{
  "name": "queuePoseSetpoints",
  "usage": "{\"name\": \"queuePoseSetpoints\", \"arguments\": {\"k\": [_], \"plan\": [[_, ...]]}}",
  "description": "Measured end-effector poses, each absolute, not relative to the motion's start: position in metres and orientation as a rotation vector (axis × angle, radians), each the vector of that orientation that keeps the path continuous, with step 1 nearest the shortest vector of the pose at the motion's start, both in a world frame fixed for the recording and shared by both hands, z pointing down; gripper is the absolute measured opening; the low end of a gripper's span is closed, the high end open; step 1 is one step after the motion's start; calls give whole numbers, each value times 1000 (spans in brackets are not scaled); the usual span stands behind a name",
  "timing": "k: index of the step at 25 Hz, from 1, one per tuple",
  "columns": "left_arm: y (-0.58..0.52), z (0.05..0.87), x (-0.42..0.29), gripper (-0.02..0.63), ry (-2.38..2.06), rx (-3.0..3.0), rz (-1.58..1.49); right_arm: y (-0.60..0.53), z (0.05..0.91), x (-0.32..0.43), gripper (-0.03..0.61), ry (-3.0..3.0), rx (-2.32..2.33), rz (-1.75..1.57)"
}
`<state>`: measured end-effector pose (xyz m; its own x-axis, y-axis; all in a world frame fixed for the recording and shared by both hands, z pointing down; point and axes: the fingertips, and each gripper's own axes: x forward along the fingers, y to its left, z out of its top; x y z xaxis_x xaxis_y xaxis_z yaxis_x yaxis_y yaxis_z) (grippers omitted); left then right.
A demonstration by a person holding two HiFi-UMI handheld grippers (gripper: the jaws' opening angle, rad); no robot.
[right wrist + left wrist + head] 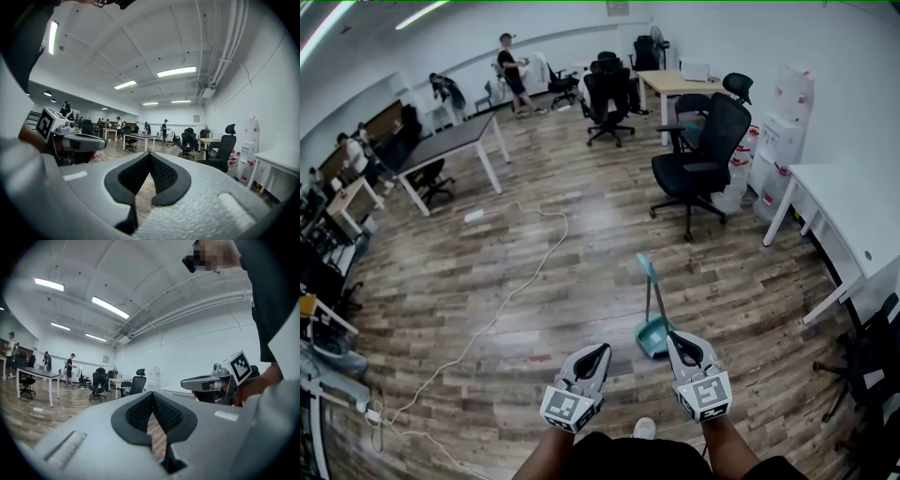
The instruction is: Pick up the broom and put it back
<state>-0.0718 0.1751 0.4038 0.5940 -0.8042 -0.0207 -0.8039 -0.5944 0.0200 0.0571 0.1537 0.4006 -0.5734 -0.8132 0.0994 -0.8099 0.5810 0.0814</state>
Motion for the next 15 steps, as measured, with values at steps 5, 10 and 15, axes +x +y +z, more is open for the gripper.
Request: {"name": "queuePoseSetpoints", "arguments": {"k": [5, 10, 15], "plan": [[167, 417, -88, 18, -1475, 2736, 7, 142, 407, 56, 3, -2701, 1333, -30], [151, 421, -92, 18, -1487, 2720, 26, 125, 413, 49, 3, -2712, 1310, 0], [123, 423, -92, 18, -1451, 2734, 24, 96, 418, 38, 3, -2700, 1311, 15]]}}
